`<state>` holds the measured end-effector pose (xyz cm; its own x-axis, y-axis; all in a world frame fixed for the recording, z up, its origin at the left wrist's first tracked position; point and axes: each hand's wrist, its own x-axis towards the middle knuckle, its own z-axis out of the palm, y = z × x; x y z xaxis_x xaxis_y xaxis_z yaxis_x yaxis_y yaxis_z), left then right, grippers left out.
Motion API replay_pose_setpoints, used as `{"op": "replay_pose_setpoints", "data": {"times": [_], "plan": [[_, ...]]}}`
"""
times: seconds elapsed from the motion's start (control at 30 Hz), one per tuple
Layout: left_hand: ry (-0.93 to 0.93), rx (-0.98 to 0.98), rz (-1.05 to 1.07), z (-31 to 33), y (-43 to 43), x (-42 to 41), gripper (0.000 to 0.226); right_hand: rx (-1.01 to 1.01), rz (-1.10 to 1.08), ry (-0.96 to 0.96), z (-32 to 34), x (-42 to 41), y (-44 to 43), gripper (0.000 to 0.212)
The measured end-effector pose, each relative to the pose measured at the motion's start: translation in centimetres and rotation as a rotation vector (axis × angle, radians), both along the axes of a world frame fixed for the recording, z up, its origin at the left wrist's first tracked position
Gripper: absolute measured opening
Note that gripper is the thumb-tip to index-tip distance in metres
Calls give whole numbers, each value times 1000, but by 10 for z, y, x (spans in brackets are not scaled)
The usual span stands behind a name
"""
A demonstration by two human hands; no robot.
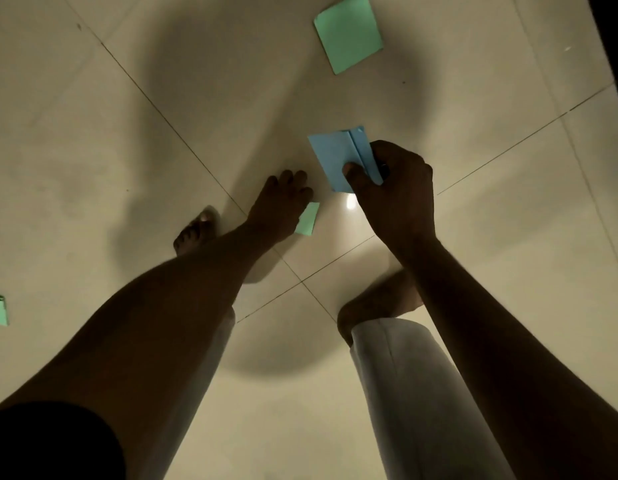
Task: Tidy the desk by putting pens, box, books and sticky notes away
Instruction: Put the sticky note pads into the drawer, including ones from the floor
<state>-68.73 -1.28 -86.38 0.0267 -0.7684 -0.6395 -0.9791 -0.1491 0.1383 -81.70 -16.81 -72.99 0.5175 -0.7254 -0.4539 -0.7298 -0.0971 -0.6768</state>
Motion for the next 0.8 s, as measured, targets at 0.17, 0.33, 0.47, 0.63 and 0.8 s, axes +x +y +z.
{"op": "replay_pose_setpoints", "data": {"times": [0.17, 0.33, 0.47, 0.63, 0.8], "plan": [[249, -63, 576, 57, 5, 19, 19, -39, 33, 6, 56, 10, -2, 27], [344, -248, 904, 188, 1, 49, 23, -127, 127, 33, 161, 24, -8, 22], [357, -460, 1040, 344, -4, 79, 28, -212, 253, -27, 278, 51, -13, 20], [373, -658, 1134, 510, 8, 115, 20, -381, 383, -104, 418, 90, -13, 18], [357, -767, 1221, 636, 31, 144, 9, -483, 481, -165, 529, 134, -5, 18]]}}
